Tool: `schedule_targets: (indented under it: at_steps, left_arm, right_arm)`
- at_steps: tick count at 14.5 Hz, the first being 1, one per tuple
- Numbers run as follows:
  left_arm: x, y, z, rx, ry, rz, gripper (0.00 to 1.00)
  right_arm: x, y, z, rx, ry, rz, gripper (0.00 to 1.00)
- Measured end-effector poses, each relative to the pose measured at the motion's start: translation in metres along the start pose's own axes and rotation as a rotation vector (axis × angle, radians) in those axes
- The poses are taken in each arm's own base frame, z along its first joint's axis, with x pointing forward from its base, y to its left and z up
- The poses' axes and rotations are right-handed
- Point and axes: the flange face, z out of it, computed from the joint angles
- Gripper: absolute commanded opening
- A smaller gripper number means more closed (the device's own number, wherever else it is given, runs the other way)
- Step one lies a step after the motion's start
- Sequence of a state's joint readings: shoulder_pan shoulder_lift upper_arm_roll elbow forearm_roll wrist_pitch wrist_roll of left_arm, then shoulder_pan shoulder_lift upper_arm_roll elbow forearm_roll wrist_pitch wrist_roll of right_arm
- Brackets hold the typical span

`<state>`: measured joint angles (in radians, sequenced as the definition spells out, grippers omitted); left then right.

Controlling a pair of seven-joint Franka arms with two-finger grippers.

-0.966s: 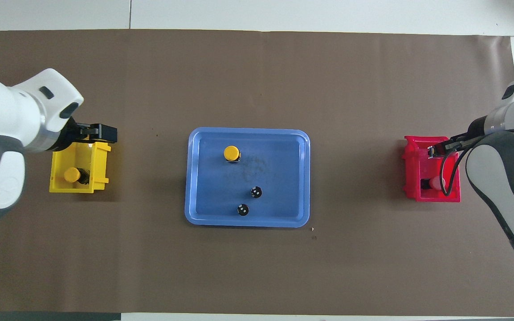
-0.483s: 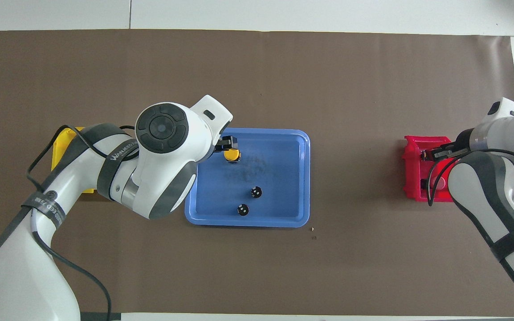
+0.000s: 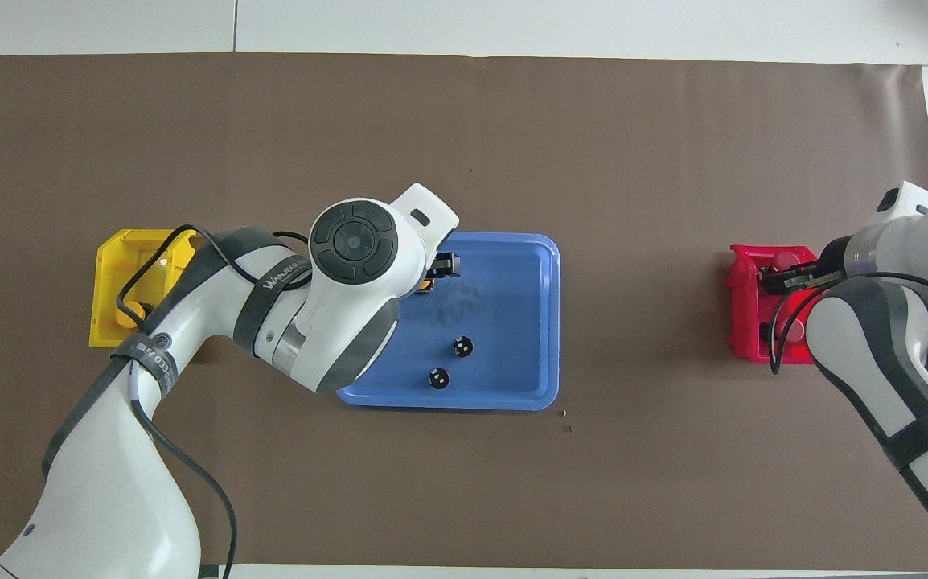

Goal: Sort red and yellow buttons by color
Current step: 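Grasp the last yellow button with the left gripper while the right gripper withdraws, then carry the yellow button with the left gripper to the yellow bin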

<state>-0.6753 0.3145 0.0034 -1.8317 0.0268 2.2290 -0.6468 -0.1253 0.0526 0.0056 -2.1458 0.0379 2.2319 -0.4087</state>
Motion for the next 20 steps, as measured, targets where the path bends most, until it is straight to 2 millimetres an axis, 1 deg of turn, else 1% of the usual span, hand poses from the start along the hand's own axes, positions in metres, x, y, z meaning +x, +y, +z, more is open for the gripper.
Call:
schedule_targets:
  at_steps: [1,3,4,5,7,8,9,10,11,17,18,19,20]
  left_arm:
    - [-0.002,0.002,0.001,0.001,-0.002,0.004,1.0]
    - [-0.003,0.004,0.002,0.001,-0.002,0.006,1.0]
    - [-0.003,0.003,0.002,0.002,-0.003,0.006,1.0]
    - [-0.003,0.003,0.003,0.002,-0.004,0.005,1.0]
    - [-0.003,0.003,0.004,0.003,-0.004,0.005,1.0]
    - [-0.003,0.003,0.005,0.003,-0.005,0.005,0.95]
    - [-0.003,0.003,0.008,0.003,-0.005,0.005,0.79]
    - [-0.002,0.003,0.011,0.004,-0.005,0.001,0.37]
    - [-0.002,0.004,0.012,0.004,-0.006,-0.013,0.02]
    - [0.0,0.003,0.011,0.006,-0.006,-0.069,0.01]
    - [0.003,-0.001,0.009,0.014,-0.011,-0.08,0.01]
    - [0.011,-0.012,0.005,0.027,-0.018,-0.1,0.01]
    - [0.024,-0.031,-0.006,0.036,-0.022,-0.114,0.01]
  right_arm:
    - [0.008,0.002,-0.021,0.007,-0.012,-0.002,1.0]
    - [0.021,0.005,-0.079,0.02,-0.036,-0.007,1.0]
    - [0.024,0.005,-0.109,0.023,-0.04,-0.008,1.0]
    - [0.023,0.005,-0.137,0.023,-0.038,-0.006,1.0]
    - [0.014,0.0,-0.184,0.016,-0.023,0.036,1.0]
    - [0.008,-0.004,-0.203,0.018,-0.029,0.059,1.0]
    - [0.002,-0.008,-0.216,0.024,-0.047,0.077,1.0]
    - [-0.003,-0.01,-0.224,0.031,-0.069,0.094,1.0]
    - [-0.006,-0.011,-0.227,0.032,-0.086,0.107,1.0]
    - [-0.004,0.001,-0.221,-0.004,-0.111,0.153,1.0]
    - [-0.004,0.002,-0.219,-0.004,-0.114,0.158,1.0]
    - [-0.003,0.003,-0.217,-0.003,-0.117,0.159,1.0]
    - [-0.002,0.003,-0.216,-0.003,-0.118,0.161,1.0]
